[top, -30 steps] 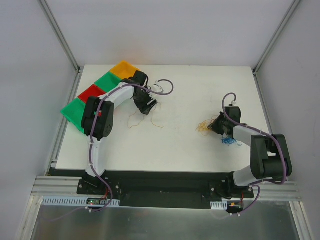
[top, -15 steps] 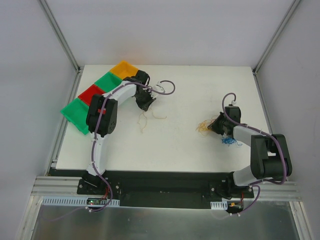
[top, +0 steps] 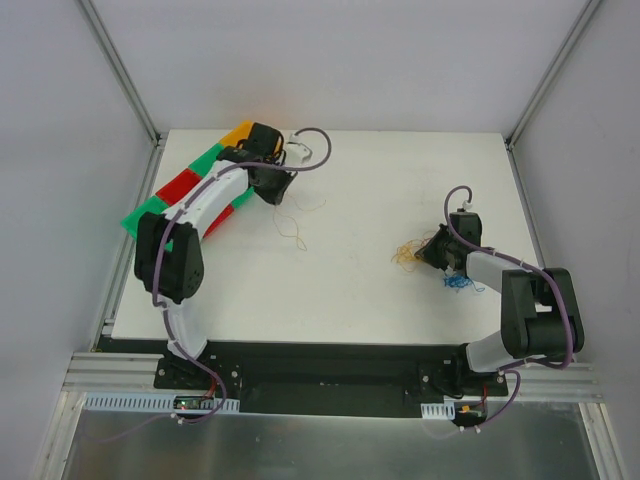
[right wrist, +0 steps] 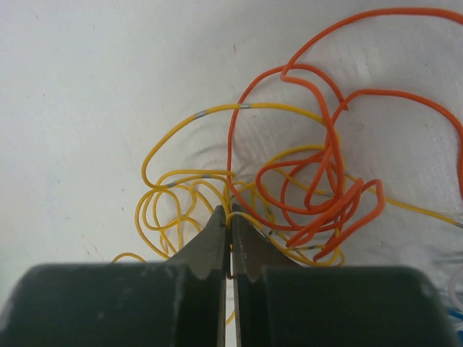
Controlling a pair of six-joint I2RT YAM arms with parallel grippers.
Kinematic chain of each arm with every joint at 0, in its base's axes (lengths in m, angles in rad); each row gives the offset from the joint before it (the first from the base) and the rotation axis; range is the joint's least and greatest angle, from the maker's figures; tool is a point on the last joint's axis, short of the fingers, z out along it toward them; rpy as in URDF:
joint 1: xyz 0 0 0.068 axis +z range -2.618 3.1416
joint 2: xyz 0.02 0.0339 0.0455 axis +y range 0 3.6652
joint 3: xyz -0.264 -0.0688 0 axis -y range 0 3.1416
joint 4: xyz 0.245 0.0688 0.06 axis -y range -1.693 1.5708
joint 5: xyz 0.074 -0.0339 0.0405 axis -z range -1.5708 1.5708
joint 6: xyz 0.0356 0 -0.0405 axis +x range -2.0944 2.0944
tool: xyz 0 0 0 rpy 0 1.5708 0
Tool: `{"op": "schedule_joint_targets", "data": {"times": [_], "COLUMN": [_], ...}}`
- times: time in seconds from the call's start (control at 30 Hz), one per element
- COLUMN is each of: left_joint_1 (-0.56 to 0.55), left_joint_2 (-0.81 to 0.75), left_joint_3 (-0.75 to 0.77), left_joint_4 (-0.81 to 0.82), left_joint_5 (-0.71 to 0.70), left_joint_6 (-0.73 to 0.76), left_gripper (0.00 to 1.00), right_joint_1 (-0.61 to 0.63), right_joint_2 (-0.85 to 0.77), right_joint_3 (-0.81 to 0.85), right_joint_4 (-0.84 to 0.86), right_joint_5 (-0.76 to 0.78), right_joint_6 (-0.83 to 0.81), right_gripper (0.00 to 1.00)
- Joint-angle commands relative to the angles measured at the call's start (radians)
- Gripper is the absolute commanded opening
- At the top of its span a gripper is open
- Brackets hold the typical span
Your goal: Untangle the cables
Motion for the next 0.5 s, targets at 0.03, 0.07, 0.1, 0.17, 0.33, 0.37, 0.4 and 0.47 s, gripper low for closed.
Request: {"op": "schedule_joint_targets", "data": {"times": [0.03, 0.07, 0.1, 0.17, 0.33, 0.37, 0.4, 0.47], "left_joint_1": [0.097, 0.124, 0.144, 0.193, 0.291, 0.31, 0.334, 0.359], "left_joint_2": [-0.185, -0.196, -0.202, -0.194, -0.112, -0.096, -0.08, -0.06], "left_joint_3": [-0.001, 0.011, 0.024, 0.059, 0.142, 0.148, 0.15, 0.145], "left_joint_4": [0.058, 0.073, 0.089, 0.112, 0.123, 0.133, 0.153, 0.172], "left_joint_5": [-0.129, -0.137, -0.137, -0.131, 0.027, 0.048, 0.096, 0.124], "left_joint_6": [-0.287, -0.333, -0.373, -0.46, -0.707, -0.758, -0.795, -0.861], "left_gripper": [0.0, 0.0, 0.0, 0.0, 0.0, 0.0, 0.0, 0.0], "right_joint_1": [-0.001, 0.001, -0.001, -0.001, 0.001, -0.001, -0.001, 0.003], "right_joint_2": [-0.021, -0.019, -0.018, -0.019, -0.025, -0.018, -0.006, 0.004], "right_joint_3": [0.01, 0.011, 0.013, 0.014, 0.005, 0.008, 0.014, 0.022], "right_joint_4": [0.007, 0.007, 0.007, 0.002, 0.013, 0.013, 0.004, 0.005], "right_joint_5": [-0.022, -0.025, -0.028, -0.034, -0.004, -0.002, -0.01, -0.025], "right_joint_6": [0.006, 0.006, 0.006, 0.006, 0.0, 0.0, 0.0, 0.002], "right_gripper": [0.0, 0.0, 0.0, 0.0, 0.0, 0.01, 0.01, 0.0]}}
